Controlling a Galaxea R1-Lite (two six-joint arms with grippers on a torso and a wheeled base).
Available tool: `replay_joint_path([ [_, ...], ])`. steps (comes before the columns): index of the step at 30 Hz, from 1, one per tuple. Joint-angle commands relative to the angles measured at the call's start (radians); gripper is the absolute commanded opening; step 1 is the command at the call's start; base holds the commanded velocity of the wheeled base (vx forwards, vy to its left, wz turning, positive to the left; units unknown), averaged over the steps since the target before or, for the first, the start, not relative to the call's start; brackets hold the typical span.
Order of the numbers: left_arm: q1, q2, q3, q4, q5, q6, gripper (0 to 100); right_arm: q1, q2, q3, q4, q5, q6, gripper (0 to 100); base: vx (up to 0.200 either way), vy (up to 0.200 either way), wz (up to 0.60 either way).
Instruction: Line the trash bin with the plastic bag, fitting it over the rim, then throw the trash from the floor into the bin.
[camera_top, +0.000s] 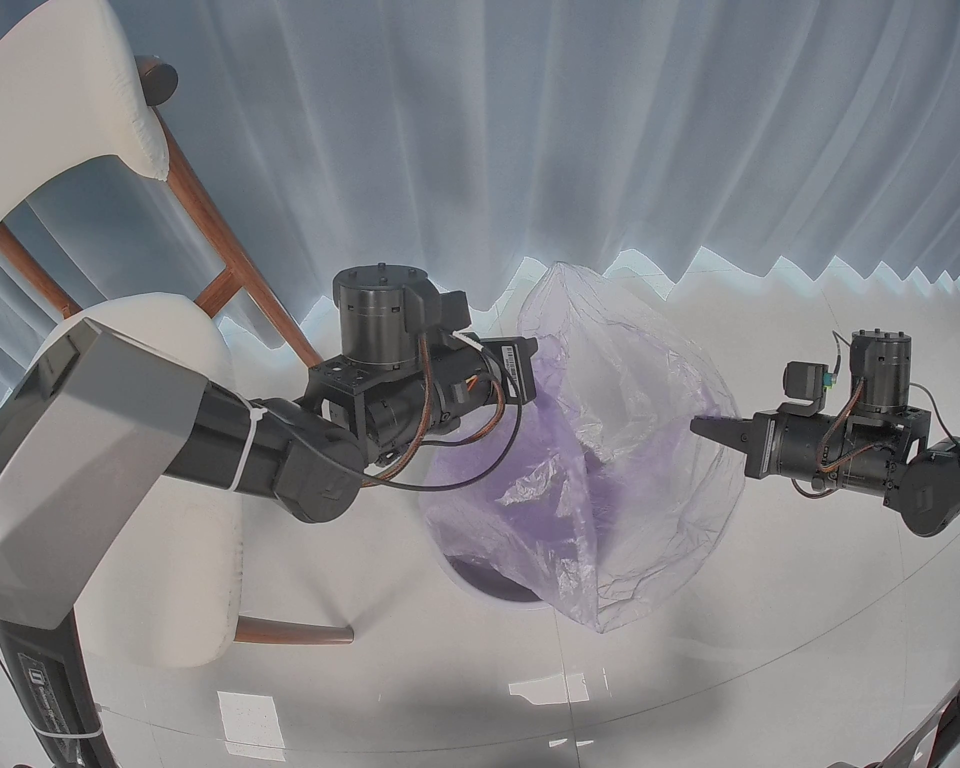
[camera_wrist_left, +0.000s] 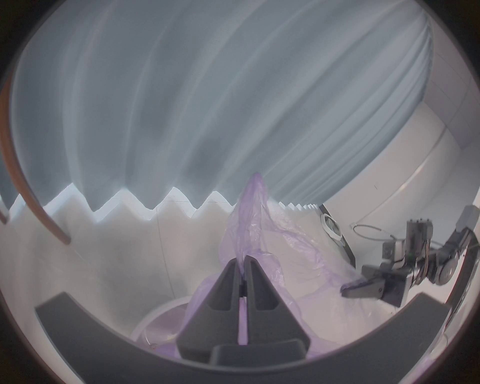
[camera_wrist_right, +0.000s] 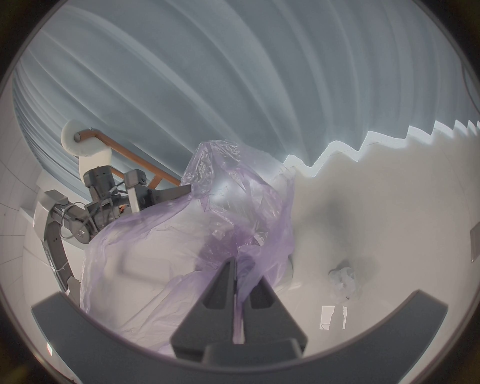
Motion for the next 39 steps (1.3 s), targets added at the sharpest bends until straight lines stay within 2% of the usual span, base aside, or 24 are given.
replay_joint_path([
  [1, -0.023, -0.027, 0.031, -0.003, 0.027, -0.041, 0, 0.024, 0.077, -0.004, -0.022, -0.002, 0.004, 0, 0.0, 0.0, 0.0],
  [4, -0.023, -0.058, 0.057, 0.012, 0.029, -0.087, 0, 0.041, 0.103, -0.006, -0.041, -0.007, 0.007, 0, 0.0, 0.0, 0.0],
  [9, -0.037, -0.082, 0.055, 0.032, 0.023, -0.249, 0, 0.054, 0.148, -0.001, -0.079, -0.01, 0.038, 0, 0.0, 0.0, 0.0],
  [13, -0.026, -0.076, 0.077, 0.05, 0.041, -0.256, 0, 0.054, 0.191, -0.006, -0.125, -0.036, 0.064, 0, 0.0, 0.0, 0.0],
  [17, 0.002, -0.047, 0.086, 0.047, 0.099, -0.253, 0, 0.055, 0.248, -0.006, -0.157, -0.056, 0.069, 0, 0.0, 0.0, 0.0],
  [20, 0.01, -0.021, 0.086, 0.043, 0.101, -0.269, 0, 0.055, 0.286, -0.017, -0.186, -0.073, 0.072, 0, 0.0, 0.0, 0.0],
  [23, 0.008, -0.002, 0.066, 0.033, 0.086, -0.3, 0, 0.051, 0.337, -0.037, -0.245, -0.106, 0.106, 0, 0.0, 0.0, 0.0],
  [28, 0.01, 0.022, 0.026, 0.044, 0.004, -0.297, 0, 0.047, 0.381, -0.121, -0.271, -0.12, 0.213, 0, 0.0, 0.0, 0.0],
  [29, 0.01, 0.022, 0.026, 0.044, 0.004, -0.297, 0, 0.047, 0.381, -0.121, -0.271, -0.12, 0.213, 0, 0.0, 0.0, 0.0],
  [30, 0.019, 0.036, 0.0, 0.044, -0.037, -0.297, 0, 0.041, 0.399, -0.164, -0.266, -0.12, 0.228, 0, 0.0, 0.0, 0.0],
  [33, 0.057, 0.061, -0.038, 0.046, -0.076, -0.286, 0, 0.02, 0.439, -0.224, -0.265, -0.122, 0.228, 0, 0.0, 0.0, 0.0],
  [39, 0.089, 0.074, -0.075, 0.079, -0.079, -0.253, 0, -0.014, 0.505, -0.302, -0.265, -0.134, 0.222, 0, 0.0, 0.0, 0.0],
])
